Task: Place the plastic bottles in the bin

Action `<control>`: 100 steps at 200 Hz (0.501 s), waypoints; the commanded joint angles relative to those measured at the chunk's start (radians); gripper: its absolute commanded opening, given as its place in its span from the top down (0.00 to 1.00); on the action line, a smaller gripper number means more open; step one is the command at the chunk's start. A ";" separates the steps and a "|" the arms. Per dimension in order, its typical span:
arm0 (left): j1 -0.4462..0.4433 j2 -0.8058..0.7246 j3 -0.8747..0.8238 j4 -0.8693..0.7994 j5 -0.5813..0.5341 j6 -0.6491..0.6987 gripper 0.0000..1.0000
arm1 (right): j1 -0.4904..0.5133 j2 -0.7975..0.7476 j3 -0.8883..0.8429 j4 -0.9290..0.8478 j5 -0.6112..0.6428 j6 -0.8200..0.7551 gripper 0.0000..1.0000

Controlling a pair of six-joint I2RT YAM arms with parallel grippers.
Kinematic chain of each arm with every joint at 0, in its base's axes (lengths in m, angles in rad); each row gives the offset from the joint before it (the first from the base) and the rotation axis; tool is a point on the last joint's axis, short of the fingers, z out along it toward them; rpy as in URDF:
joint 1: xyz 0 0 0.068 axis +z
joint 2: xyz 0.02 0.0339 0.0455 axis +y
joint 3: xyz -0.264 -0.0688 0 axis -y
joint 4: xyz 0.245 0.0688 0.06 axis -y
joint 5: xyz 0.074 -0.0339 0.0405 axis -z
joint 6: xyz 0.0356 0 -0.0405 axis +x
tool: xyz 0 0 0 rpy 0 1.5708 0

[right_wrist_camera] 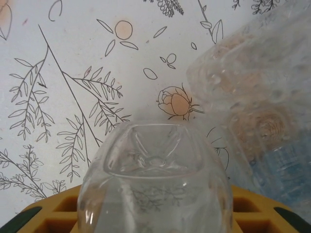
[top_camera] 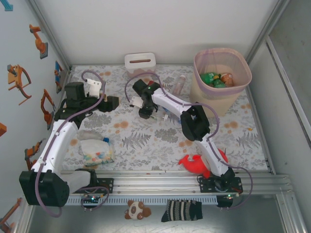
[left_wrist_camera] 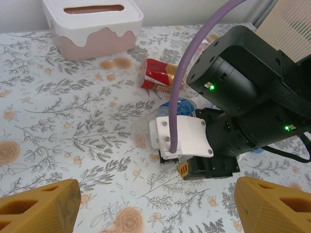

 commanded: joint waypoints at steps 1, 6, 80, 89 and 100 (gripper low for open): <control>0.006 -0.029 0.007 -0.012 0.000 0.022 0.18 | 0.011 -0.042 0.033 -0.010 0.002 -0.003 0.65; 0.006 -0.031 0.007 -0.012 0.000 0.022 0.18 | 0.011 -0.046 0.032 -0.012 0.000 -0.001 0.66; 0.006 -0.058 -0.003 -0.012 -0.003 0.021 0.18 | 0.013 -0.235 -0.038 -0.028 -0.079 0.068 0.68; 0.006 -0.060 -0.005 -0.011 -0.003 0.020 0.18 | 0.013 -0.264 -0.048 -0.026 -0.094 0.083 0.69; 0.006 -0.061 -0.007 -0.007 -0.002 0.018 0.18 | 0.013 -0.301 -0.062 -0.022 -0.106 0.103 0.69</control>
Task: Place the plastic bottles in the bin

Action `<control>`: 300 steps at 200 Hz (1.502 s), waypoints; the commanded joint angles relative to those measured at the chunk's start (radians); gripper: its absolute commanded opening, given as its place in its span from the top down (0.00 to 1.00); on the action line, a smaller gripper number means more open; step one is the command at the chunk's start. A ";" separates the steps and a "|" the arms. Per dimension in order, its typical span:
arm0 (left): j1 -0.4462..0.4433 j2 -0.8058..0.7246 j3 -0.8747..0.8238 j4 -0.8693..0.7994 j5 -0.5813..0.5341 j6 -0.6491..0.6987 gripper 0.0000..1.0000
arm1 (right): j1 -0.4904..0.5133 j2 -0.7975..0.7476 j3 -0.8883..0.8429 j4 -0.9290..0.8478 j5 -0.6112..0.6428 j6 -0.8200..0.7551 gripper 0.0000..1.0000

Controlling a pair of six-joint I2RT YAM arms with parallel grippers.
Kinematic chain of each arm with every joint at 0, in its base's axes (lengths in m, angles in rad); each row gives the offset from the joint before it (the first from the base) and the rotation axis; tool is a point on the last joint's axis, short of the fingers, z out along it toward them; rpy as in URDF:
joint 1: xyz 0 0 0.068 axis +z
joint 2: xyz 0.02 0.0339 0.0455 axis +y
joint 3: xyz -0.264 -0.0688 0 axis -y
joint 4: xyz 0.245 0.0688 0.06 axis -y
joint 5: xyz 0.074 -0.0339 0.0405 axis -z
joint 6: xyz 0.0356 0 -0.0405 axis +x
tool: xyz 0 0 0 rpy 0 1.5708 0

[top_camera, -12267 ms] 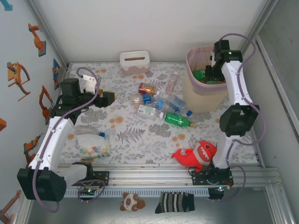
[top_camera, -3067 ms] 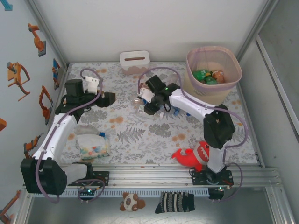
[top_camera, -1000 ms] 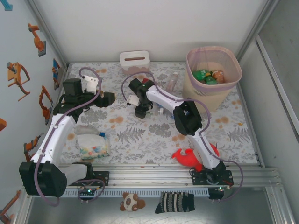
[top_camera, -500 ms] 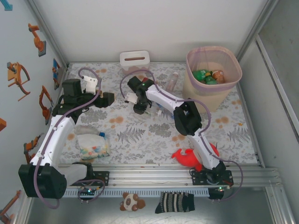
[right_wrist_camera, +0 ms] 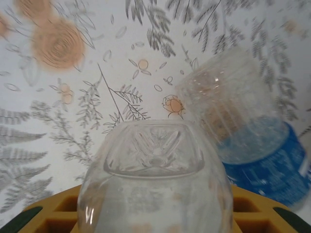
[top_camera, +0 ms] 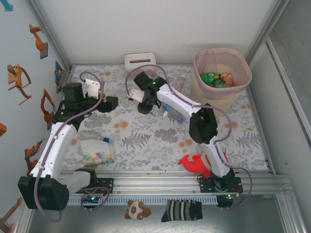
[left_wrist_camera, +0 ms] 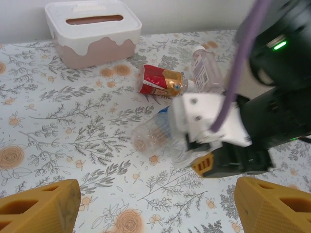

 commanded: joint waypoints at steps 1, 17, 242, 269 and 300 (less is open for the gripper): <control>0.006 -0.020 -0.007 -0.002 0.001 0.016 0.18 | 0.007 -0.117 -0.023 -0.006 -0.052 0.059 0.69; 0.004 -0.019 -0.010 0.005 0.007 0.011 0.18 | 0.007 -0.173 -0.050 0.005 -0.060 0.086 0.68; -0.008 -0.081 -0.070 -0.042 0.003 0.001 0.18 | -0.451 -0.710 -0.063 0.136 0.079 0.340 0.72; -0.008 -0.084 -0.071 -0.042 -0.003 0.006 0.18 | -0.535 -0.693 -0.055 0.178 0.095 0.338 0.72; -0.008 -0.088 -0.071 -0.048 -0.019 0.010 0.18 | -0.632 -0.632 0.003 0.180 0.096 0.338 0.72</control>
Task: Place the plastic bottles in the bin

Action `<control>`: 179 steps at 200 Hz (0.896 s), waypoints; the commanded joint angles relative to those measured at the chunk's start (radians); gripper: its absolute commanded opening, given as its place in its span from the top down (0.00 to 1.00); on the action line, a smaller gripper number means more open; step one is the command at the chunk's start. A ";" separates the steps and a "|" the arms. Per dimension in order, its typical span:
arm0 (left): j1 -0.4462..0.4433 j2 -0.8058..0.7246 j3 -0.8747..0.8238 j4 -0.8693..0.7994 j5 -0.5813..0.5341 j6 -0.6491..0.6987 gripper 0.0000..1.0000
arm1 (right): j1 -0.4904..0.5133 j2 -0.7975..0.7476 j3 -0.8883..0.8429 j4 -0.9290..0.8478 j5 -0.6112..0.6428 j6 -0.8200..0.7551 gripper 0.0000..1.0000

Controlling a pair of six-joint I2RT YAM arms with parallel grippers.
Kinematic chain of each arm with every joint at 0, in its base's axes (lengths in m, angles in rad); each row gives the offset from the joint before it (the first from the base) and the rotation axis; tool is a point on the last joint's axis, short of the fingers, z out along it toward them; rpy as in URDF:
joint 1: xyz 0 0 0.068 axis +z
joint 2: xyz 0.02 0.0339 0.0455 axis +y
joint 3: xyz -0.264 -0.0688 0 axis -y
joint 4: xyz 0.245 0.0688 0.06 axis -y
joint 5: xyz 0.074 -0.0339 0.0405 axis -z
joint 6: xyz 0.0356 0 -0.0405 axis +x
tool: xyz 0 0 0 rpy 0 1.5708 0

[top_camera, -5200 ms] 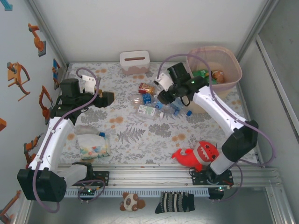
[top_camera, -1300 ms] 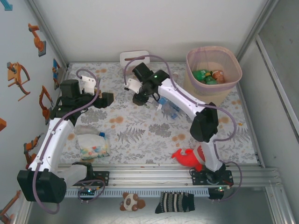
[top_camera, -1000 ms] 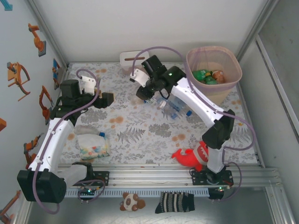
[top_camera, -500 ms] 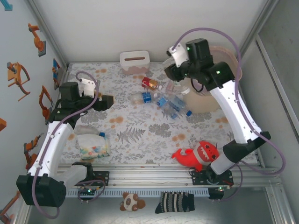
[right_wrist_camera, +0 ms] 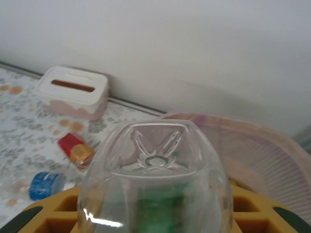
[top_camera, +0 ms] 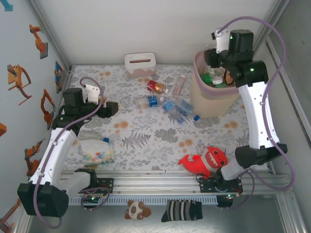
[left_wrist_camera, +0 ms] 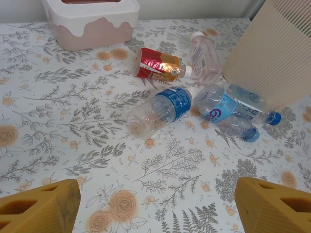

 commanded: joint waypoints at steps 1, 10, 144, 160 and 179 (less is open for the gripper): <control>-0.006 -0.021 -0.009 -0.006 -0.014 0.015 0.18 | -0.060 0.037 0.066 0.048 0.021 0.012 0.72; -0.006 -0.023 -0.009 -0.008 -0.016 0.016 0.18 | -0.082 0.059 0.082 0.048 0.018 0.011 0.72; -0.004 -0.037 -0.011 -0.013 -0.027 0.020 0.18 | -0.186 0.286 0.067 -0.021 0.184 0.088 0.78; -0.004 -0.039 -0.011 -0.015 -0.028 0.019 0.18 | -0.186 0.287 0.032 -0.020 0.195 0.104 0.79; -0.004 -0.043 -0.011 -0.015 -0.030 0.019 0.18 | -0.188 0.284 -0.012 -0.011 0.210 0.117 0.79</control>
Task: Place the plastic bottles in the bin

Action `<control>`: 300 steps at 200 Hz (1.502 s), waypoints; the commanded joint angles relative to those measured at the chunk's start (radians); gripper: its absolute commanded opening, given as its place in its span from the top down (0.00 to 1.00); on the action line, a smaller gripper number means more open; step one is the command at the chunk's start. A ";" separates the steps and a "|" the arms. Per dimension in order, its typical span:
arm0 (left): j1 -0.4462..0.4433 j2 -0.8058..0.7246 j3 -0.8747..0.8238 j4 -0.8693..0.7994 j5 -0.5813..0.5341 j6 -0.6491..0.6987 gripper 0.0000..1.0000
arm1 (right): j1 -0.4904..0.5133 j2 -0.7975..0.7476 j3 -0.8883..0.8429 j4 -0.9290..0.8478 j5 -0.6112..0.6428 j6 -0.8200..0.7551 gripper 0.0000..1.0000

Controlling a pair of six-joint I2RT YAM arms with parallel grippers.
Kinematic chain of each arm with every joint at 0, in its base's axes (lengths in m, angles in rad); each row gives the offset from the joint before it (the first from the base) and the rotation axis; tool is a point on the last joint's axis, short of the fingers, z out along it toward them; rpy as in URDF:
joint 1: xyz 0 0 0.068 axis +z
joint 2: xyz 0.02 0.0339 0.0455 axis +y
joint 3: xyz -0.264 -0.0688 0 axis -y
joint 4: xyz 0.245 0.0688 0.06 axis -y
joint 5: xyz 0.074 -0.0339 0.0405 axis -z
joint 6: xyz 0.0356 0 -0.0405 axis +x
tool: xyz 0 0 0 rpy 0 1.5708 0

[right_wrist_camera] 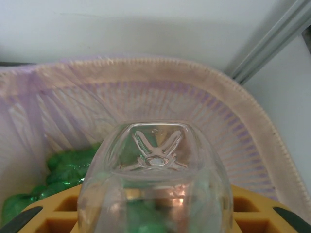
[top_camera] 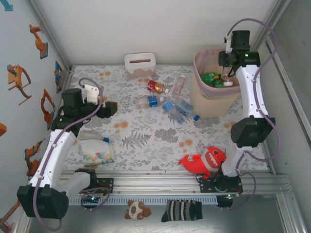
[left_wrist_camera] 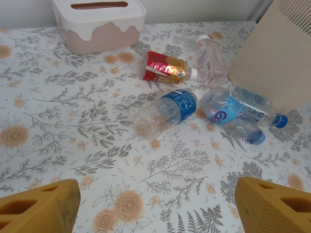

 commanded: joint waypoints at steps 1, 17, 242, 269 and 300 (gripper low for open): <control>-0.004 -0.022 -0.010 -0.011 -0.002 0.018 0.18 | -0.008 -0.001 -0.046 0.007 0.050 0.048 0.79; -0.004 -0.022 -0.010 -0.011 0.000 0.019 0.18 | -0.022 -0.005 -0.065 0.007 0.062 0.117 0.79; -0.004 -0.029 -0.009 -0.001 0.032 -0.009 0.18 | 0.053 -0.030 -0.043 -0.447 0.456 1.257 0.66; -0.004 -0.029 -0.007 0.000 0.034 -0.012 0.18 | 0.053 -0.006 -0.054 -0.453 0.454 1.263 0.57; -0.004 -0.029 -0.007 0.000 0.034 -0.013 0.18 | 0.053 0.005 -0.046 -0.471 0.466 1.271 0.40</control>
